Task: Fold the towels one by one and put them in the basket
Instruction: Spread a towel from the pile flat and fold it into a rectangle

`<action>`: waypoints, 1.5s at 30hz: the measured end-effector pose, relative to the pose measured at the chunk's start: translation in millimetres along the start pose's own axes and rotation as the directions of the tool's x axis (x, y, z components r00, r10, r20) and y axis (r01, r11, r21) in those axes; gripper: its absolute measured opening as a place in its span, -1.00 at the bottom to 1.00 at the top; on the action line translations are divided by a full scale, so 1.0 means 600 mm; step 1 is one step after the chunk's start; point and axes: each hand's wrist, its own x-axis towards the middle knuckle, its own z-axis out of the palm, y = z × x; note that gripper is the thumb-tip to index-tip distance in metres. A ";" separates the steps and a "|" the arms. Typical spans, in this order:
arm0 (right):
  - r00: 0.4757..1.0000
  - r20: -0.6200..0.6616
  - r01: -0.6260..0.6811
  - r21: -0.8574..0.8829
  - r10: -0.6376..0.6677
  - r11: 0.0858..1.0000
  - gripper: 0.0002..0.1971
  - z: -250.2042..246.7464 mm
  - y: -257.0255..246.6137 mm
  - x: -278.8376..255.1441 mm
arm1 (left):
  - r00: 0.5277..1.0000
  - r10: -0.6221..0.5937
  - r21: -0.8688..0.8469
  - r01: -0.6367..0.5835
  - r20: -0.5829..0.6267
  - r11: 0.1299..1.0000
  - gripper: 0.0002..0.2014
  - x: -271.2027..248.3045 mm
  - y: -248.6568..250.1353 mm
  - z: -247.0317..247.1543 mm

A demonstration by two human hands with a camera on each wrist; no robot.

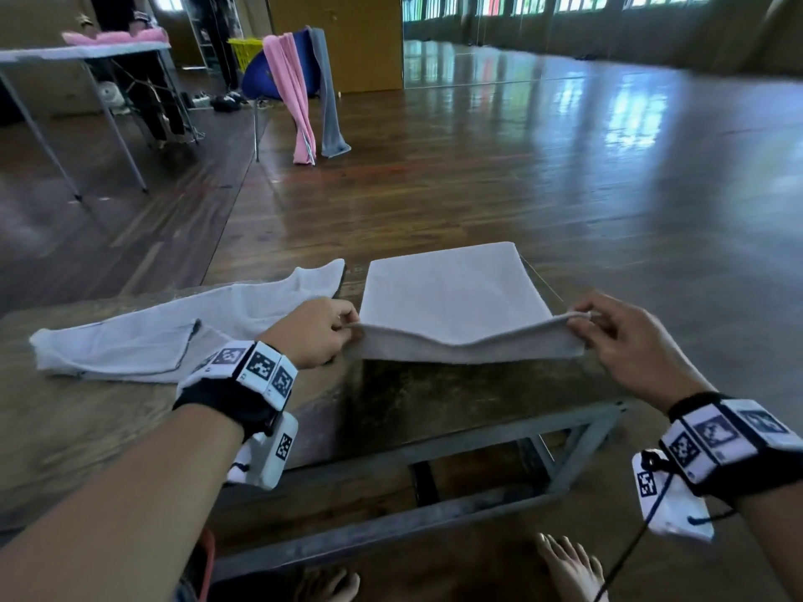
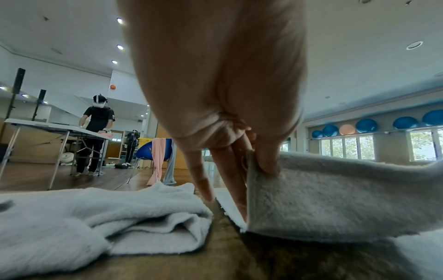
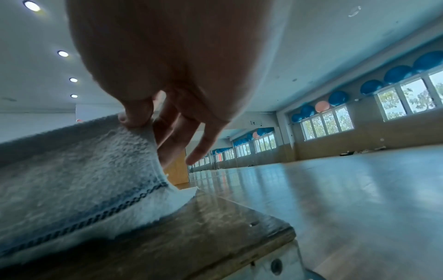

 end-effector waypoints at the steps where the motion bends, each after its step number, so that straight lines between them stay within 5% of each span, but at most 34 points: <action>1: 0.999 0.038 -0.008 -0.017 0.009 1.000 -0.86 0.004 0.001 -0.001 | 1.000 -0.008 -0.001 0.008 0.028 1.000 -0.92 -0.005 -0.001 0.000; 8: 0.994 0.070 -0.089 0.129 0.081 0.988 -0.86 0.032 0.002 0.026 | 0.994 -0.064 -0.035 0.061 -0.093 0.998 -0.76 -0.014 -0.034 -0.011; 15: 0.986 -0.070 -0.131 0.226 0.150 0.965 -0.88 0.050 0.005 0.049 | 0.949 -0.168 -0.352 0.066 -0.268 0.934 -0.80 0.003 -0.057 -0.002; 18: 0.979 -0.136 -0.117 0.231 0.151 0.966 -0.88 0.050 0.007 0.057 | 0.953 -0.112 -0.355 0.005 -0.282 0.935 -0.78 0.011 -0.044 0.003; 21: 0.988 -0.102 -0.106 0.114 0.117 0.988 -0.82 0.050 0.008 0.057 | 0.968 -0.055 -0.228 -0.003 -0.246 0.974 -0.77 0.015 -0.037 0.009; 26: 0.971 0.128 -0.196 -0.047 0.200 0.980 -0.78 0.058 0.022 0.044 | 0.980 -0.190 -0.004 0.190 0.057 0.982 -0.82 0.014 -0.047 0.023; 28: 0.962 0.152 -0.223 -0.053 0.228 0.973 -0.77 0.062 0.025 0.043 | 0.966 -0.241 0.005 0.242 0.092 0.970 -0.81 0.011 -0.048 0.025; 32: 0.951 0.092 -0.295 -0.024 0.296 0.955 -0.80 0.070 0.035 0.055 | 0.941 -0.338 -0.351 0.305 -0.034 0.885 -0.69 0.020 -0.056 0.031; 34: 0.931 0.074 -0.362 0.035 0.359 0.932 -0.77 0.072 0.039 0.063 | 0.936 -0.353 -0.600 0.291 0.016 0.745 -0.79 0.024 -0.054 0.034; 36: 0.898 0.091 -0.437 0.099 0.429 0.894 -0.81 0.074 0.042 0.068 | 0.935 -0.324 -0.675 0.331 0.143 0.659 -0.87 0.024 -0.050 0.041; 39: 0.836 0.204 -0.533 0.089 0.508 0.841 -0.84 0.078 0.042 0.067 | 0.875 -0.407 -0.476 0.484 0.262 0.734 -0.81 0.029 -0.058 0.057; 42: 0.740 0.373 -0.549 -0.146 0.560 0.823 -0.69 0.077 0.040 0.058 | 0.822 -0.498 -0.344 0.568 0.274 0.747 -0.69 0.034 -0.062 0.067; 45: 0.724 0.428 -0.515 -0.187 0.541 0.836 -0.75 0.074 0.037 0.048 | 0.862 -0.455 -0.325 0.505 0.222 0.799 -0.73 0.039 -0.055 0.071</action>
